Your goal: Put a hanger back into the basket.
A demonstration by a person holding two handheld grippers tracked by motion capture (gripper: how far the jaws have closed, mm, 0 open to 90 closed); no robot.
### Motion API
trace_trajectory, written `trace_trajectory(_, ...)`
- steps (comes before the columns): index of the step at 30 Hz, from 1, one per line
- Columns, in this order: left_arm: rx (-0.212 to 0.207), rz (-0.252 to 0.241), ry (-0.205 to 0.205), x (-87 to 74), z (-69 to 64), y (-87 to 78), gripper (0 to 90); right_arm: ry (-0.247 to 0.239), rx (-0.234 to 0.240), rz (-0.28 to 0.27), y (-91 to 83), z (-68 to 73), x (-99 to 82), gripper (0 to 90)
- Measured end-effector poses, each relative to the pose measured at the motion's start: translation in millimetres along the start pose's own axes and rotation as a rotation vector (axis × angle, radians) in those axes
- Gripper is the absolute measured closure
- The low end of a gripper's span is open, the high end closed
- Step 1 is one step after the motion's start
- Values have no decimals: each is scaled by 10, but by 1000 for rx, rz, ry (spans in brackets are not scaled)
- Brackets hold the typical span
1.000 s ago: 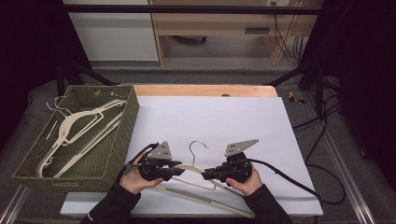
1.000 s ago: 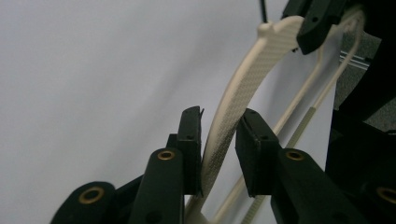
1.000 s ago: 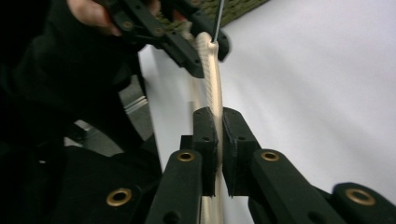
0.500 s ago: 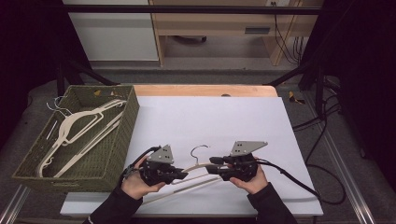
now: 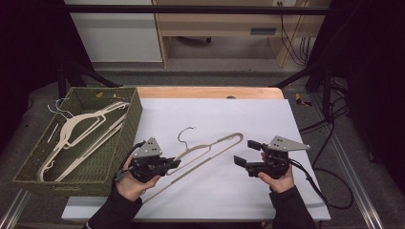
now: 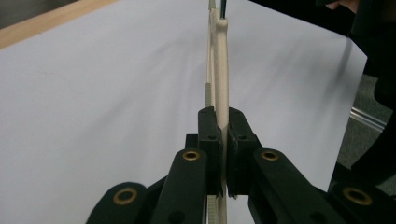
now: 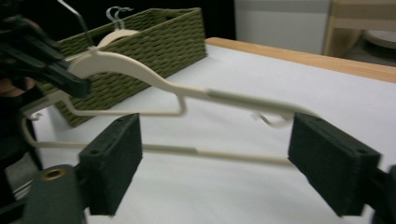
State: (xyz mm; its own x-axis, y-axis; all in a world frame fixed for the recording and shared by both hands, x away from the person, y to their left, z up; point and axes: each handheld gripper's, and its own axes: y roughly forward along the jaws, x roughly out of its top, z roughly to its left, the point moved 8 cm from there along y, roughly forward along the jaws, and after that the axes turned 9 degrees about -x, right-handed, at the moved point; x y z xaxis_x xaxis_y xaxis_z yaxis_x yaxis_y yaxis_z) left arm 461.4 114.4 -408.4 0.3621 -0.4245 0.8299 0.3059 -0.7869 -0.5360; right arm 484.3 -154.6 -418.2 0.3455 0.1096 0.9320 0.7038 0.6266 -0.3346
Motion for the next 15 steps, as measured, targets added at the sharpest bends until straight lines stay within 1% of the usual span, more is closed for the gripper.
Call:
trace_trajectory(3,27,-27,-10,61,58,-123,865,14,-58,-2,-43,-120,-22,92)
trace_trajectory(6,57,-70,-25,135,110,-292,865,27,-96,-15,-93,-200,-22,64)
trace_trajectory(9,81,-105,-22,212,158,-470,865,41,-125,-23,-139,-253,-27,48)
trace_trajectory(12,104,-130,-9,316,195,-646,865,41,-143,-24,-156,-295,-39,42)
trace_trajectory(14,117,-148,0,399,227,-758,865,46,-140,-20,-156,-300,-47,41)
trace_trajectory(15,123,-147,8,433,251,-815,865,50,-143,-17,-157,-300,-50,39)
